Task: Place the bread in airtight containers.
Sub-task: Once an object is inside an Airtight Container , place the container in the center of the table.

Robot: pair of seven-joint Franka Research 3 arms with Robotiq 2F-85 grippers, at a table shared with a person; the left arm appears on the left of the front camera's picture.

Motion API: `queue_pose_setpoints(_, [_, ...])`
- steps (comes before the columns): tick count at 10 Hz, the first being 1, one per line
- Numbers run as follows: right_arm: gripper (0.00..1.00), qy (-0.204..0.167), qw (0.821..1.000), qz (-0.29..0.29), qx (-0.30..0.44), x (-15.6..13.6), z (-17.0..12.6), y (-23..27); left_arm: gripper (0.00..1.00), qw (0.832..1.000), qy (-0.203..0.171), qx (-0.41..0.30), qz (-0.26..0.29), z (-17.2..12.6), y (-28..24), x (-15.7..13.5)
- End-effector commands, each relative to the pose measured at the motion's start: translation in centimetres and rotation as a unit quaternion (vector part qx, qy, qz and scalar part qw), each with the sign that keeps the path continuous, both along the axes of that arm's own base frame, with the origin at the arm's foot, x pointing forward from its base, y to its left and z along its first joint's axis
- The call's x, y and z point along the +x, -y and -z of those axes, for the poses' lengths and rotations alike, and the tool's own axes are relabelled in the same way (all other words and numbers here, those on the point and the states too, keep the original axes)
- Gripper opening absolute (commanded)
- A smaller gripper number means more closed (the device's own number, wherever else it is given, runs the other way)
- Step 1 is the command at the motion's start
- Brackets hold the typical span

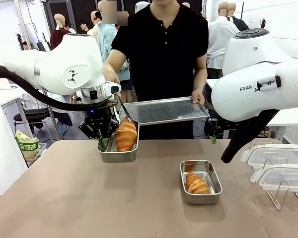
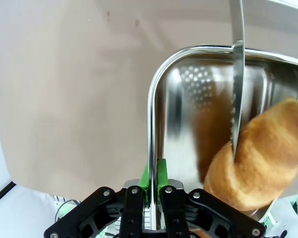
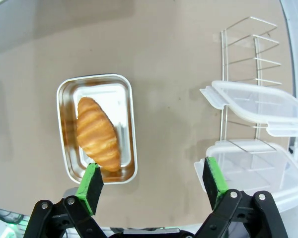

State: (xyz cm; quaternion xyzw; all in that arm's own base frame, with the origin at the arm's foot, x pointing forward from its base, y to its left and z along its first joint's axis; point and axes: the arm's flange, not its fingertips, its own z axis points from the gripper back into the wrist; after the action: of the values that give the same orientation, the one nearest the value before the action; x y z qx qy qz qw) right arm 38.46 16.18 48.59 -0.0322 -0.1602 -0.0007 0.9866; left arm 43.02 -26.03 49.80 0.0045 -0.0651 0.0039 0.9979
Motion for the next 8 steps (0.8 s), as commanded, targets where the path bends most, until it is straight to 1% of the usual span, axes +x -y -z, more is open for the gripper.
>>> queue_pose_setpoints(1, [1.0, 0.0, 1.0, -0.001, -0.001, -0.07, 0.06, -0.08, 0.0, 1.0, 0.005, 0.0, 0.0, -0.42, -0.12, 0.07])
queue_pose_setpoints(8, [1.0, 0.0, 1.0, -0.001, -0.001, -0.07, 0.06, -0.08, 0.0, 1.0, 0.005, 0.0, 0.0, -0.42, -0.12, 0.07])
